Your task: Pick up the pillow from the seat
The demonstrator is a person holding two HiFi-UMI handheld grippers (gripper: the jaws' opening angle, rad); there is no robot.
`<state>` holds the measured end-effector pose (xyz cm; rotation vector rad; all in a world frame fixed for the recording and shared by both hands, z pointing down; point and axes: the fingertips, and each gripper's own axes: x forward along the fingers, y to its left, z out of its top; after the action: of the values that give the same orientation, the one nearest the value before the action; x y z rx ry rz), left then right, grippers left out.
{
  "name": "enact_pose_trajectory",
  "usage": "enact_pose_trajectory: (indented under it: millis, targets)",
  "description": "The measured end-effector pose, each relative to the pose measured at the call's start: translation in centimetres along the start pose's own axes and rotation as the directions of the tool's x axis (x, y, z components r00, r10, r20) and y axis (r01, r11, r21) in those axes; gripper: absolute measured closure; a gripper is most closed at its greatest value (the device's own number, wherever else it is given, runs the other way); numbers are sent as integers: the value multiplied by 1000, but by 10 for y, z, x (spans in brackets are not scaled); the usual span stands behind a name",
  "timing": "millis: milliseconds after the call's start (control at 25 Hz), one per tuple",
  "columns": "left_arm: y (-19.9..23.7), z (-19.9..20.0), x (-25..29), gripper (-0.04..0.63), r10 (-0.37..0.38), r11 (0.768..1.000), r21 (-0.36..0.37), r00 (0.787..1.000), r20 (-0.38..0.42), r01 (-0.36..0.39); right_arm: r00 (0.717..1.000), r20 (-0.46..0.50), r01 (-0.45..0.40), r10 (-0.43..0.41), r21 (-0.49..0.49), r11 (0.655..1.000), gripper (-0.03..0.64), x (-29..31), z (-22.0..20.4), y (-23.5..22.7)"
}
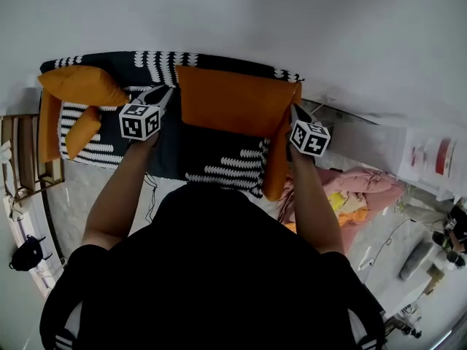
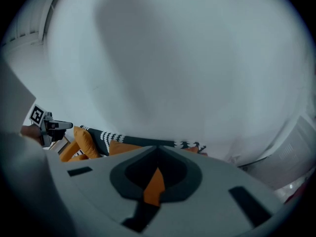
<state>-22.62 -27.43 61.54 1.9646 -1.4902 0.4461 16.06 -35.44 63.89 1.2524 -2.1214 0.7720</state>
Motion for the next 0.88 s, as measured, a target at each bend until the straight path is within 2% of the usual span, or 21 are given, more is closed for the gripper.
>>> enact_pose_trajectory:
  millis: [280,640,880]
  targets:
    - [17,-17,35,497,-24,999,-41,998,-58,22,999,-24,29,-27,69,997,574,31,-15,-22]
    - [53,-35,76,460,-4,989,-145,996,-85,-8,997,-57,52,-45,134,990,528,65,-35,-49]
    - [65,-47,102,434,-2,984,-176,993,-114,-18,996,-69,67,-57,148,987,506,90,-39,-59]
